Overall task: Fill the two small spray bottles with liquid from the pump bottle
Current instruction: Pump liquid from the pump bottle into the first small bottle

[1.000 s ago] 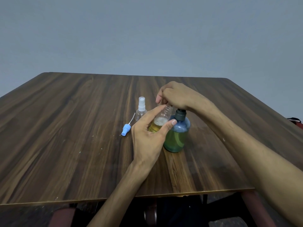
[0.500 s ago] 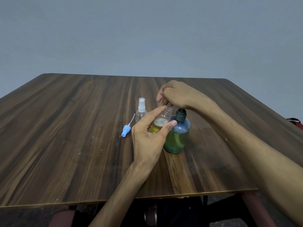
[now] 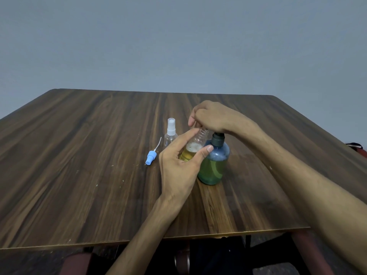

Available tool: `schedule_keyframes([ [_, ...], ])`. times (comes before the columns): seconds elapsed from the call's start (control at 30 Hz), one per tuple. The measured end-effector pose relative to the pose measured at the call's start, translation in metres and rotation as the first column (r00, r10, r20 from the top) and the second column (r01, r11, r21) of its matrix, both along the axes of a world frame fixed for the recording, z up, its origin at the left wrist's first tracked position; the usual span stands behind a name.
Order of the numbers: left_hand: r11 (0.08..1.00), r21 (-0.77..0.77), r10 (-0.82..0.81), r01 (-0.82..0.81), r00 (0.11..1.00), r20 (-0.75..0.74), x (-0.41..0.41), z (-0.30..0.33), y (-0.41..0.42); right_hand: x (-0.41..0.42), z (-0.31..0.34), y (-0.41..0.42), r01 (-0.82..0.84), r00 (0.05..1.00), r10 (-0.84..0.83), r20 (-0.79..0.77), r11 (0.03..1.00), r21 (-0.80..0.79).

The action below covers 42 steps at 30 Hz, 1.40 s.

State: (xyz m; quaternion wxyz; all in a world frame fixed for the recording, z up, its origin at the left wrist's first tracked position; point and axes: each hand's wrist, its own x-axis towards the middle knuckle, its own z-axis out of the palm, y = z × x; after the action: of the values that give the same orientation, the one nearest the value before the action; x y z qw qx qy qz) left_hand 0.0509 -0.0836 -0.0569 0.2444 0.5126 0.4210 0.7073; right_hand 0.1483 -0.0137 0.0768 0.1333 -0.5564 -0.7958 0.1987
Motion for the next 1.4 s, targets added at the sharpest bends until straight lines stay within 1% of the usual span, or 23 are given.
schedule_keyframes([
  [0.07,1.0,-0.003,0.002,-0.002,1.0,-0.005,0.0002,0.0016,-0.0015,0.0,0.002,-0.0006,0.004,1.0,-0.003,-0.026,1.0,0.015],
  [0.2,1.0,-0.004,-0.004,0.004,1.0,-0.001,0.0,0.0029,-0.0007,-0.0032,-0.001,-0.0032,-0.045,0.996,0.047,0.079,0.999,-0.026],
  [0.33,1.0,0.004,0.004,-0.004,1.0,-0.007,0.0001,0.0022,-0.0017,0.0016,0.0027,-0.0009,0.005,0.999,-0.004,-0.039,0.999,0.042],
  [0.47,1.0,-0.004,0.002,-0.002,1.0,-0.007,-0.0008,0.0005,0.0007,-0.002,-0.0036,0.002,-0.016,0.999,0.016,0.031,1.0,-0.022],
  [0.5,1.0,-0.005,0.004,-0.004,1.0,-0.009,-0.0013,-0.0002,0.0009,-0.002,-0.0043,0.0022,-0.01,1.0,0.011,0.028,1.0,-0.016],
  [0.57,1.0,-0.006,0.002,-0.002,1.0,-0.009,-0.0006,-0.0007,-0.0008,0.0008,-0.0031,0.0022,0.011,1.0,-0.011,-0.022,0.999,0.031],
  [0.63,1.0,0.002,-0.003,0.003,1.0,-0.009,0.0001,0.0019,-0.0027,0.0026,-0.0019,0.0022,0.021,0.997,-0.018,-0.073,0.999,0.044],
  [0.77,1.0,0.003,0.001,-0.001,1.0,-0.017,-0.0012,0.0025,-0.0021,-0.0015,-0.0062,0.0037,-0.003,1.0,0.004,0.028,1.0,-0.021],
  [0.8,1.0,0.005,0.002,-0.002,1.0,-0.015,-0.001,0.0019,-0.0022,-0.001,-0.0052,0.004,-0.007,1.0,0.007,0.028,1.0,-0.015],
  [0.9,1.0,0.019,0.013,-0.013,1.0,-0.026,-0.0006,0.0027,-0.0031,0.001,0.0001,0.0031,-0.015,0.999,0.015,-0.037,1.0,0.002],
  [1.03,1.0,0.013,0.01,-0.009,1.0,-0.024,-0.0004,0.0022,-0.0016,-0.0009,-0.0055,0.0031,-0.037,0.998,0.038,0.041,0.999,-0.026],
  [1.1,1.0,0.016,0.012,-0.012,1.0,-0.022,-0.0006,0.0012,-0.0021,0.0003,-0.0041,0.0034,-0.026,0.999,0.027,0.03,1.0,-0.003],
  [1.2,1.0,0.02,0.007,-0.006,0.999,-0.031,-0.0005,0.0025,-0.0019,0.0008,0.0001,0.002,-0.031,0.999,0.031,-0.029,1.0,0.001],
  [1.3,1.0,0.014,-0.006,0.007,1.0,-0.021,-0.0003,0.0036,-0.0039,-0.0015,-0.0037,0.0008,-0.051,0.998,0.052,0.032,0.998,-0.035],
  [1.4,1.0,0.02,0.001,-0.001,1.0,-0.026,-0.0002,0.0052,-0.0052,0.0009,-0.0012,0.002,-0.043,0.999,0.043,0.0,0.999,-0.015],
])
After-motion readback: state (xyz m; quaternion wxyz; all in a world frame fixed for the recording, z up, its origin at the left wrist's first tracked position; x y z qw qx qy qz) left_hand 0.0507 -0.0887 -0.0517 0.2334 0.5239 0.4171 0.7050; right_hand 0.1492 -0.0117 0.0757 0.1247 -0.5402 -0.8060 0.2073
